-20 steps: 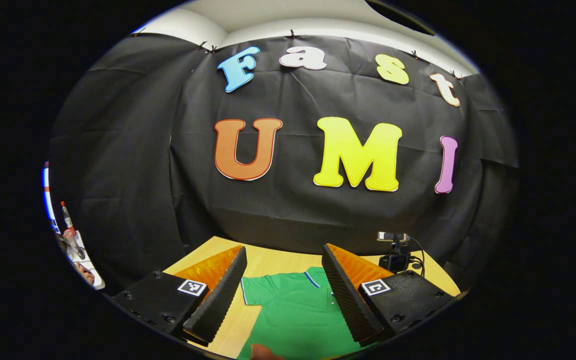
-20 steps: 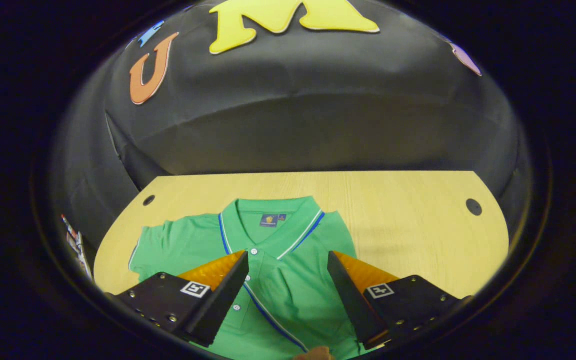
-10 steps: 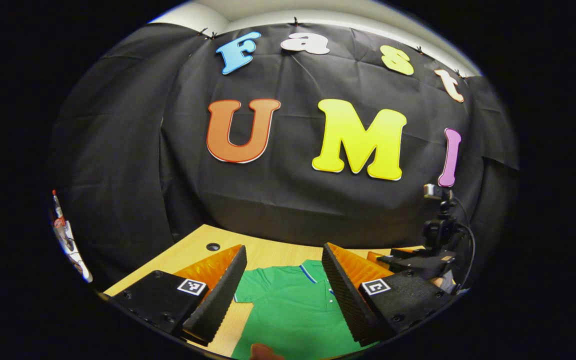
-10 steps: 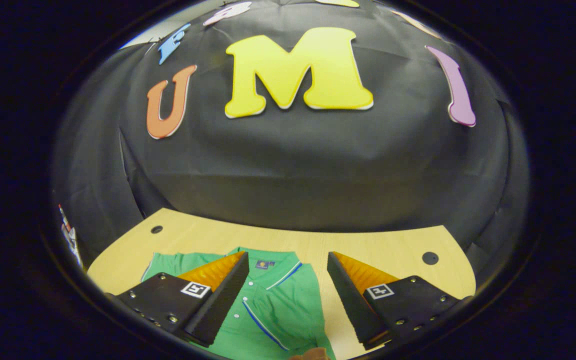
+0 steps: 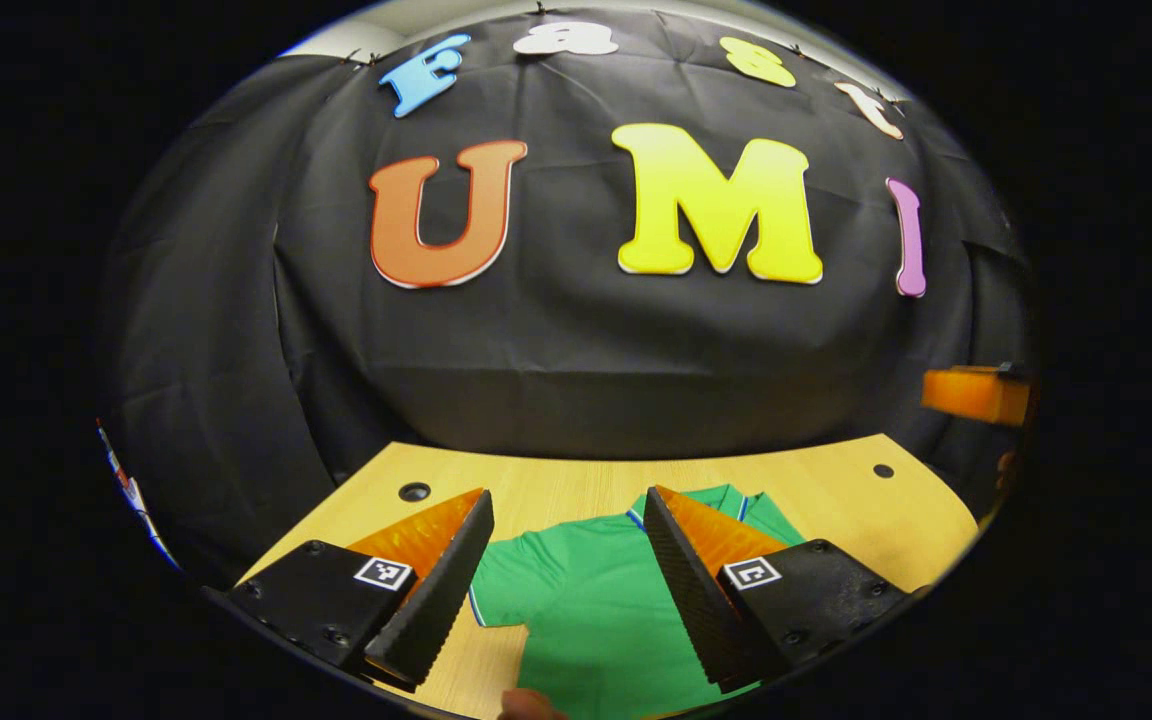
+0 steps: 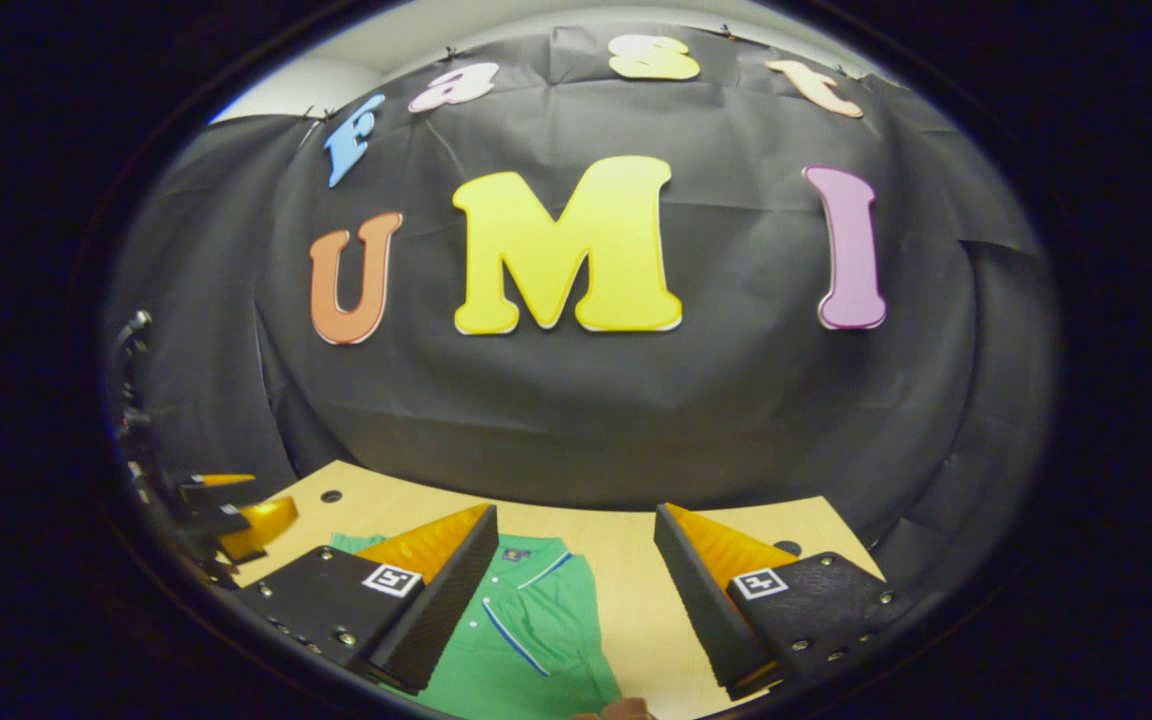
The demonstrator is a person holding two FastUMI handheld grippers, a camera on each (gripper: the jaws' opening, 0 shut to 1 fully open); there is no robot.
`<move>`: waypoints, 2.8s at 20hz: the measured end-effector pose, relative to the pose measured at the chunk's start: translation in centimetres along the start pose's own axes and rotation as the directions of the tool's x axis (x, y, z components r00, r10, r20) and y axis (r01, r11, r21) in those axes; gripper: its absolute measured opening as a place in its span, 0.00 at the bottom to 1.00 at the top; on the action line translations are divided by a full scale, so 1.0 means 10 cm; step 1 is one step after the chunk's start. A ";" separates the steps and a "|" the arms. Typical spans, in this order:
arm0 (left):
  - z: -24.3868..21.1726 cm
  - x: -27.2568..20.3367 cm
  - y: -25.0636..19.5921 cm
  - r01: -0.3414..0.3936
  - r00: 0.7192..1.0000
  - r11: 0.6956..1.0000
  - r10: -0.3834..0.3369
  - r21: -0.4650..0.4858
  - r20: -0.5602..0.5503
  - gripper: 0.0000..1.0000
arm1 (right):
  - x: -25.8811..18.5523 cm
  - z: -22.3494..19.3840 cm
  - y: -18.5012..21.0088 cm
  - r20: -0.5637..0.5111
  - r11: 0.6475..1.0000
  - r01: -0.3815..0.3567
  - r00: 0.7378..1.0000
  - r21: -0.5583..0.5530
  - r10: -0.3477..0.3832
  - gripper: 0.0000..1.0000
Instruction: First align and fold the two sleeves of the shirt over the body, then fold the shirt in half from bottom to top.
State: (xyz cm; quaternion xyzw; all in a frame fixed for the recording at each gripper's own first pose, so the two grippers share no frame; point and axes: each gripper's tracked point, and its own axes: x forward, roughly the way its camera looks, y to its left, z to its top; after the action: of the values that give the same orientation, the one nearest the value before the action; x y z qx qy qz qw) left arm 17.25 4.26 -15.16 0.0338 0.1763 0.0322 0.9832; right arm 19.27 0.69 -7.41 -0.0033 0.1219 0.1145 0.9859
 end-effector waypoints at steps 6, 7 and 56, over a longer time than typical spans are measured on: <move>-0.50 0.74 0.37 -0.040 0.996 0.996 0.047 0.085 -0.079 0.96 | -0.56 0.14 -0.27 0.009 0.999 0.043 0.999 -0.029 -0.043 0.97; -0.63 0.84 0.41 -0.042 0.993 0.996 0.051 0.083 -0.110 0.96 | -0.65 0.20 -0.31 0.018 0.999 0.050 0.999 -0.018 -0.050 0.97; -1.00 1.22 -0.06 0.001 0.954 0.992 -0.038 -0.124 -0.299 0.03 | -0.93 0.23 -0.80 0.001 0.987 0.160 0.987 0.004 -0.160 0.97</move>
State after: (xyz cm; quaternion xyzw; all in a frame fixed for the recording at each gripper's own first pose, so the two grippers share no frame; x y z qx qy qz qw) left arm 25.19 5.13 -28.74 -0.0335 0.3216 0.0381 0.9455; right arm 12.87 -9.11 -3.10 -0.0110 0.1208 0.0346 0.9920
